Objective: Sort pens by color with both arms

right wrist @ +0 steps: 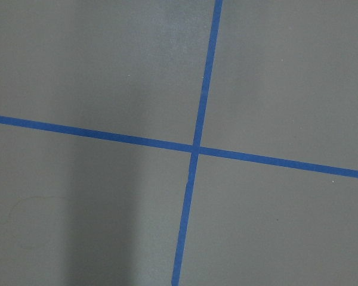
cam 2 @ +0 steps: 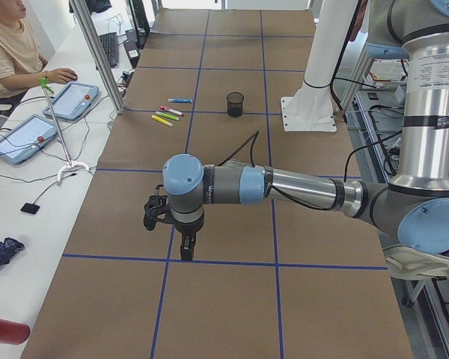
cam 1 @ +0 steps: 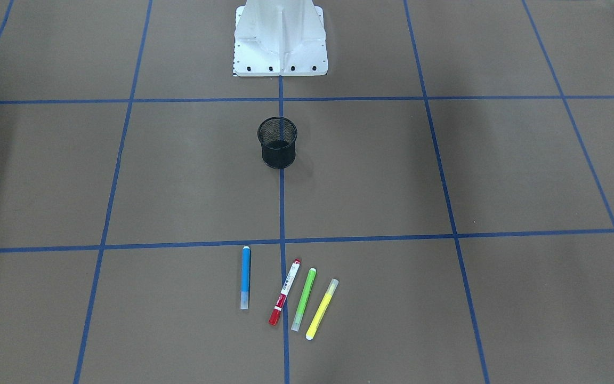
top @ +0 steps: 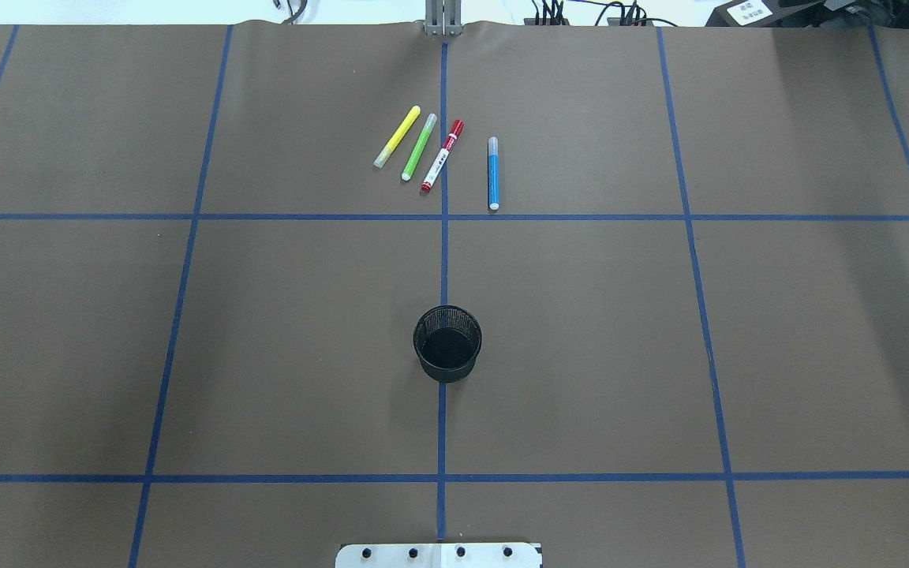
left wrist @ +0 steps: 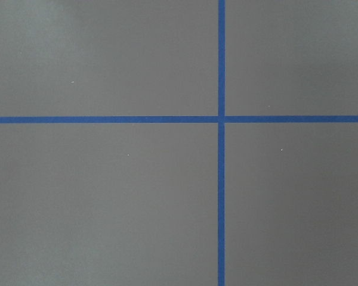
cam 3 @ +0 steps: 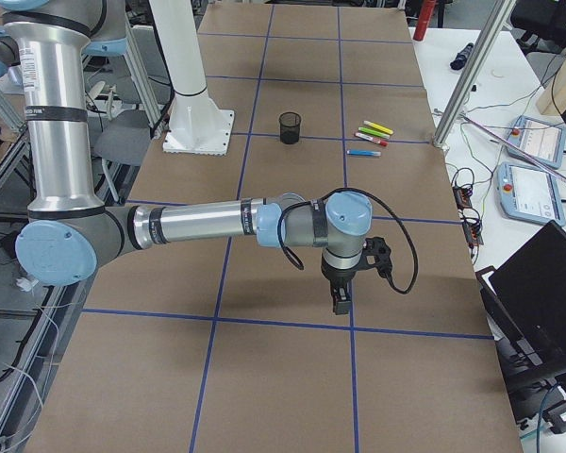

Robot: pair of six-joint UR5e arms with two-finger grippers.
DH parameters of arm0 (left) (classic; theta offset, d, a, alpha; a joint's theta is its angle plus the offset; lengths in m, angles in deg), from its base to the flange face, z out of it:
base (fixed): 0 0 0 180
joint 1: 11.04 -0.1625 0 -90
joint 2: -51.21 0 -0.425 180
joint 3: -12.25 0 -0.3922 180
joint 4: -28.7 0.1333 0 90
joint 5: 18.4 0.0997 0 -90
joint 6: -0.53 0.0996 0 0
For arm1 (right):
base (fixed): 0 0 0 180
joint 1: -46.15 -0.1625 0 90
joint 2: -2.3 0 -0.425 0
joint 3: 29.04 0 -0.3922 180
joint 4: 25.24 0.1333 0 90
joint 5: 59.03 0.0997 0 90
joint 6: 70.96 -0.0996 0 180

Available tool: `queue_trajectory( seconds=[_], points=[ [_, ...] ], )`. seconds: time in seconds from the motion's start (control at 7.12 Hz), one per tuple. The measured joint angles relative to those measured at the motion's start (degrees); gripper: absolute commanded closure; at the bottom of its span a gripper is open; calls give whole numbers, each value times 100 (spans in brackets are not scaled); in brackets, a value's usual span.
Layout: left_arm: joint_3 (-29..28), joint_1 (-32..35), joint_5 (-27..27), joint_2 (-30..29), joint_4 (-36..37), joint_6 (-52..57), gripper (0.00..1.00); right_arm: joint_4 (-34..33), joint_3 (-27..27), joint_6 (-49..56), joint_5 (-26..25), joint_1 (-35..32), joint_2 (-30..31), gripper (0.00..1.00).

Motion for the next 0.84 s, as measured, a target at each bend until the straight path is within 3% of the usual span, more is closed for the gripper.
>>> queue_trajectory(
  seconds=[0.84],
  points=[
    [-76,-9,35,7,7,-40,0,-3,51,-1,4,0,20,1]
  ],
)
